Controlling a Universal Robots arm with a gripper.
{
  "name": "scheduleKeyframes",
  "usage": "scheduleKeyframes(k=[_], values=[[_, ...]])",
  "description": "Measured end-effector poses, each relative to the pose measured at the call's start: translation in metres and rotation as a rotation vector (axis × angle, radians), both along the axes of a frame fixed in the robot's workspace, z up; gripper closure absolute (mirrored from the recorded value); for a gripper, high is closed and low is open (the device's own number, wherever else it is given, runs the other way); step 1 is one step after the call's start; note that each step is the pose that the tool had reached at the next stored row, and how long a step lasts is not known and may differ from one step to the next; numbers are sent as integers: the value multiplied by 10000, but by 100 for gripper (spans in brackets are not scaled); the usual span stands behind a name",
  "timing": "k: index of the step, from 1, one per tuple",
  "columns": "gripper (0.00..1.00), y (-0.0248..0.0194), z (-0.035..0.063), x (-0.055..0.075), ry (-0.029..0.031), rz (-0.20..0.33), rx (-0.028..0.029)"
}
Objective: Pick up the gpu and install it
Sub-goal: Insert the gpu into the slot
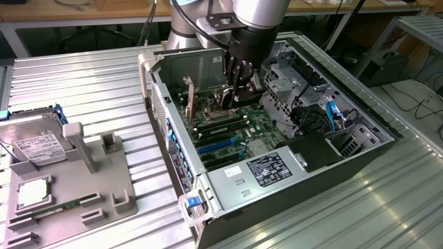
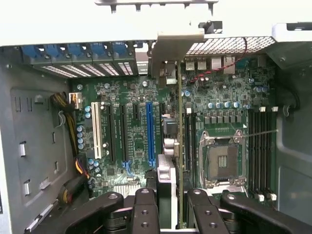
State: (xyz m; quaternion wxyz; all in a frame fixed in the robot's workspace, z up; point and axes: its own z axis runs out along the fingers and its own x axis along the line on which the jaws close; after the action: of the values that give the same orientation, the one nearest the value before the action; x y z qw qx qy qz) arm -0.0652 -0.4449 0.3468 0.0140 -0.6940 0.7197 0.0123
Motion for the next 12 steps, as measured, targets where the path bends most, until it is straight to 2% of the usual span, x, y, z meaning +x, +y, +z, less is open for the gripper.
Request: scheduleKeyframes(k=[7,12], values=[[72,16,-107,-6,9,352,-1],[72,33,-209,-6,10,373,0]])
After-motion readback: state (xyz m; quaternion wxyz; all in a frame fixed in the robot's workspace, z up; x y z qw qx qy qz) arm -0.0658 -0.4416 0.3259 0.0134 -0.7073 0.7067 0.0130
